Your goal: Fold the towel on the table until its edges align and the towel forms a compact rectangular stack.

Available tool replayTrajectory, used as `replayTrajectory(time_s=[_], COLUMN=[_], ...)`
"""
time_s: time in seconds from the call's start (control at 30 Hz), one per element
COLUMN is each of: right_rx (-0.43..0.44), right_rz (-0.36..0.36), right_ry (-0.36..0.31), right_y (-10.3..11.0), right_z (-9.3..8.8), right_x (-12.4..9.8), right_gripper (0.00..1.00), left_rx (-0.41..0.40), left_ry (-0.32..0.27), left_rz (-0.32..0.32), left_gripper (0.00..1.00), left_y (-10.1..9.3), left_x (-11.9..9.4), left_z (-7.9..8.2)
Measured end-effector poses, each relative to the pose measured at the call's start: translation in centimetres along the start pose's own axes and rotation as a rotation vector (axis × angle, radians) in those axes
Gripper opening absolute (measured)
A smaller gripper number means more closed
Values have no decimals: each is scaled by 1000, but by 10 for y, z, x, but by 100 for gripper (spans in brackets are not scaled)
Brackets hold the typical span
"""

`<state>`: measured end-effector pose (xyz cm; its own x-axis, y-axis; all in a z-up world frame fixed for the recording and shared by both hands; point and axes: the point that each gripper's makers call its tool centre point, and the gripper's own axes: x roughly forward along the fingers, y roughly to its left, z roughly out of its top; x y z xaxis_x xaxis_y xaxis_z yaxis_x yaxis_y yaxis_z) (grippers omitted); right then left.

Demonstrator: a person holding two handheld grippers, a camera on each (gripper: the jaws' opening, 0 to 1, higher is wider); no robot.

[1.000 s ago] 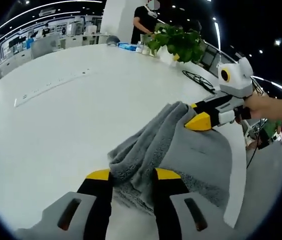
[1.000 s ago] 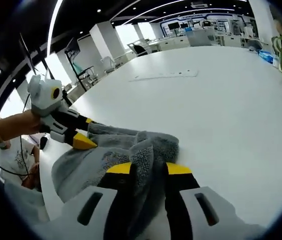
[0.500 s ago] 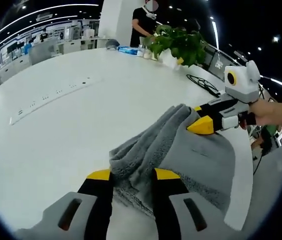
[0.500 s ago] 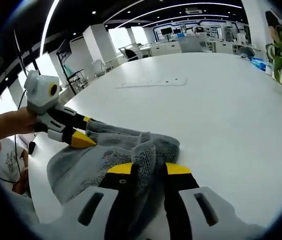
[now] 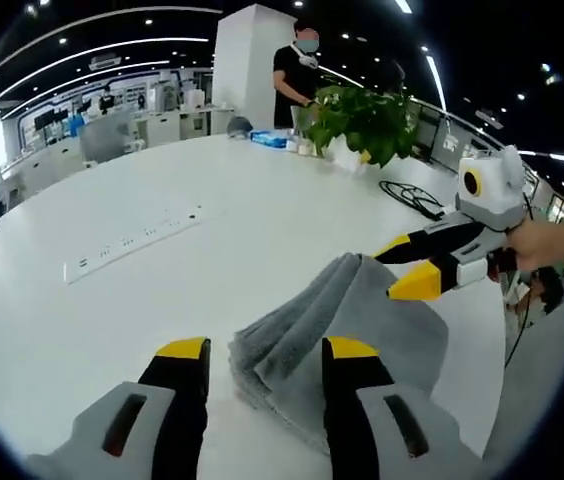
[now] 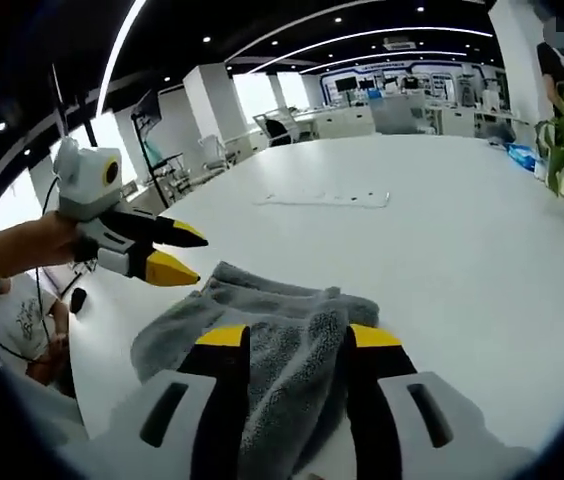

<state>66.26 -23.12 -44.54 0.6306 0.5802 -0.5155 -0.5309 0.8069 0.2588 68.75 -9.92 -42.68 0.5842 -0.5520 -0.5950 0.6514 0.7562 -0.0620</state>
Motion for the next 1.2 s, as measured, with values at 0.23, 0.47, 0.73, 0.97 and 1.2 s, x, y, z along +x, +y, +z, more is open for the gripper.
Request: replayTrajectory(time_s=[0.23,0.47,0.73,0.97,1.2], right_rx=[-47,-96,-96,-113,-92], right_rz=[9,17,24,26,20], right_ry=[-19,-29,-53,-52,-36], right_y=[16,37,53,70,78], right_z=[11,3,4,-13,-37], right_x=[-35,-79,-104,-126,-144], right_gripper=[48,60,62,64,65], left_rx=[-1,26,40,38,2], left_ry=[-90,-113,-146,-181,-192], left_rz=[17,58,83,98,102], left_gripper=[60,74,80,85,86], left_y=[-14,-29,-47,-67,-83], left_x=[-37,-85,-122,-151,-167], left_z=[13,0,-14,-24,-42])
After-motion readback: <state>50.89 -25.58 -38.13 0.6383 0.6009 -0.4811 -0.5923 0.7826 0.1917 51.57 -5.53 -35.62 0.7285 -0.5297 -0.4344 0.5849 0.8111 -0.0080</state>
